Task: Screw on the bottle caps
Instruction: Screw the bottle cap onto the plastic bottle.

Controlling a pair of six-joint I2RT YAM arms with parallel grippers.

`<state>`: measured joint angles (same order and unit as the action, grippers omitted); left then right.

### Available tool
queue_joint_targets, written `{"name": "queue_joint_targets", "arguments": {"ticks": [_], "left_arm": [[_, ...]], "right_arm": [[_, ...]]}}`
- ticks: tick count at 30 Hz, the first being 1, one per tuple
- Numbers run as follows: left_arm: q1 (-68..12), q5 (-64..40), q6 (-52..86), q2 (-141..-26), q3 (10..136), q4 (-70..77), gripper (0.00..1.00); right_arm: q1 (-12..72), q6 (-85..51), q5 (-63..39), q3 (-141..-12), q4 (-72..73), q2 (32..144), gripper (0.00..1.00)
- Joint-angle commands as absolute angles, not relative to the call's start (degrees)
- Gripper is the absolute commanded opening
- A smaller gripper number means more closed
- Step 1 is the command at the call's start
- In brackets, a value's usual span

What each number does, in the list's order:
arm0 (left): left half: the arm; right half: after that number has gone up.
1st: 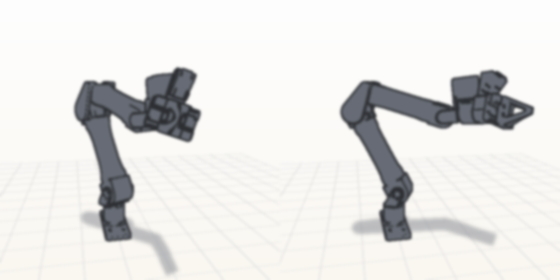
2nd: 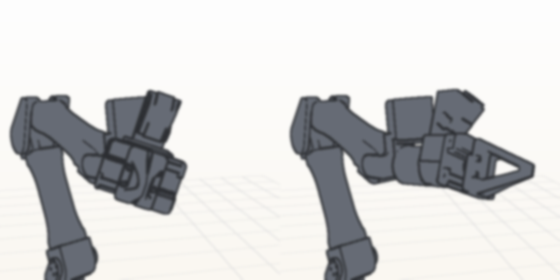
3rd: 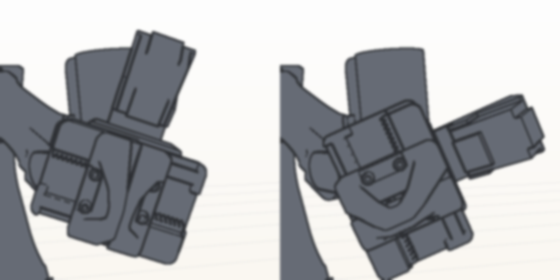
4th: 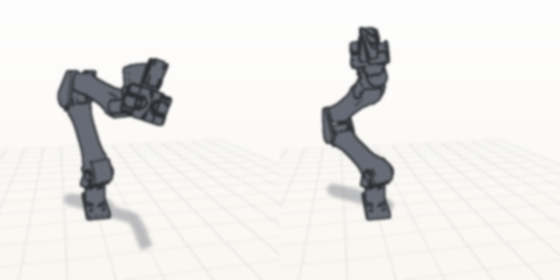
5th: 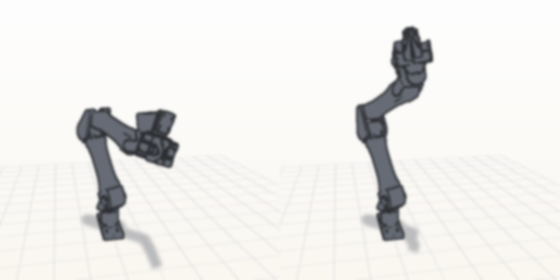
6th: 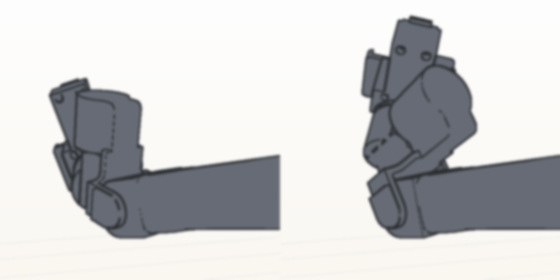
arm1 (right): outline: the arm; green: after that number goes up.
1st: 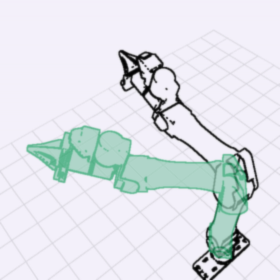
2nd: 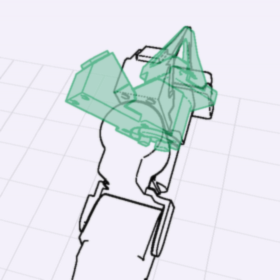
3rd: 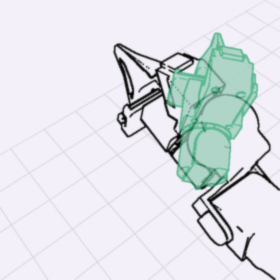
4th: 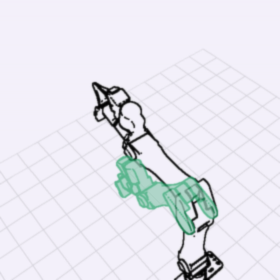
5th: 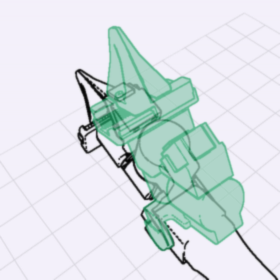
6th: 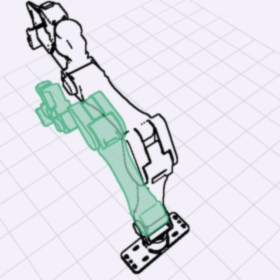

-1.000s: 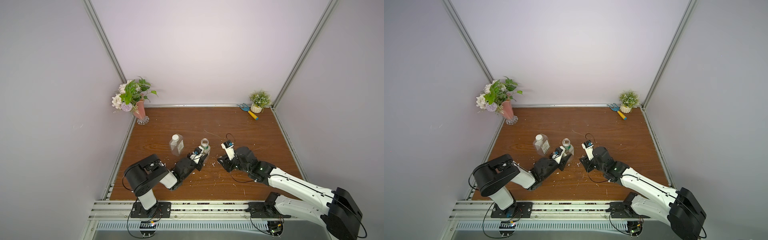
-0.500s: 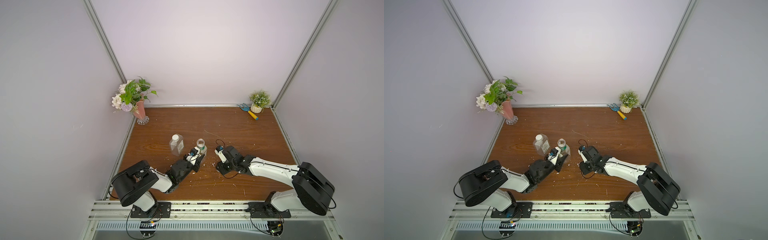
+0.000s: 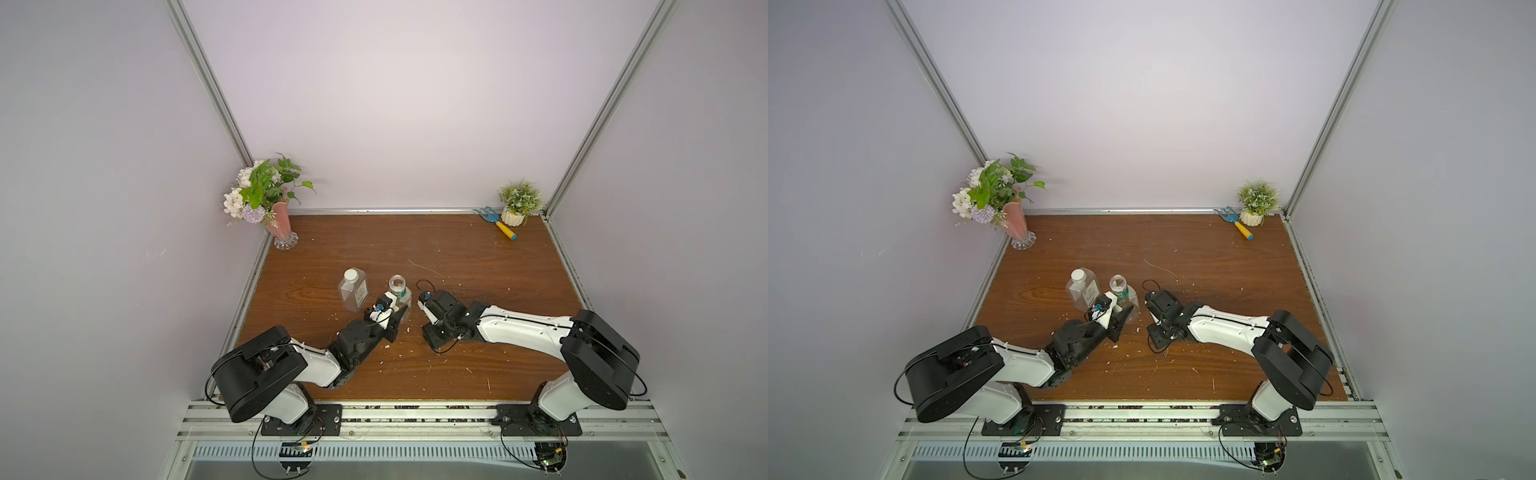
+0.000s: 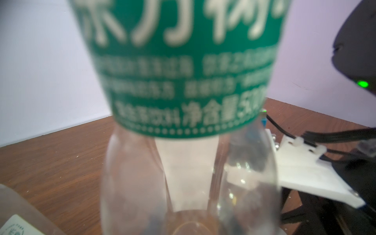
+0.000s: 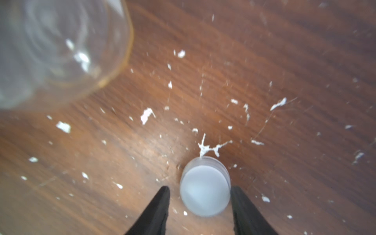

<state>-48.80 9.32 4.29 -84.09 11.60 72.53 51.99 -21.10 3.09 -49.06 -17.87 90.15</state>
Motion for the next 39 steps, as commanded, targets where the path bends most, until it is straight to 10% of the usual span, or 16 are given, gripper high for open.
{"name": "queue_joint_targets", "arguments": {"ticks": [1, 39], "left_arm": [[-49.02, 10.19, 4.38, -83.3, 10.83, 72.42, 0.2], [-47.86, 5.97, 4.23, -81.83, 10.24, 72.42, 0.2]], "right_arm": [[52.74, -22.13, 5.42, -50.37, -19.4, 89.93, 0.55], [51.81, -19.52, 9.74, -54.04, -28.99, 86.09, 0.38]]}}
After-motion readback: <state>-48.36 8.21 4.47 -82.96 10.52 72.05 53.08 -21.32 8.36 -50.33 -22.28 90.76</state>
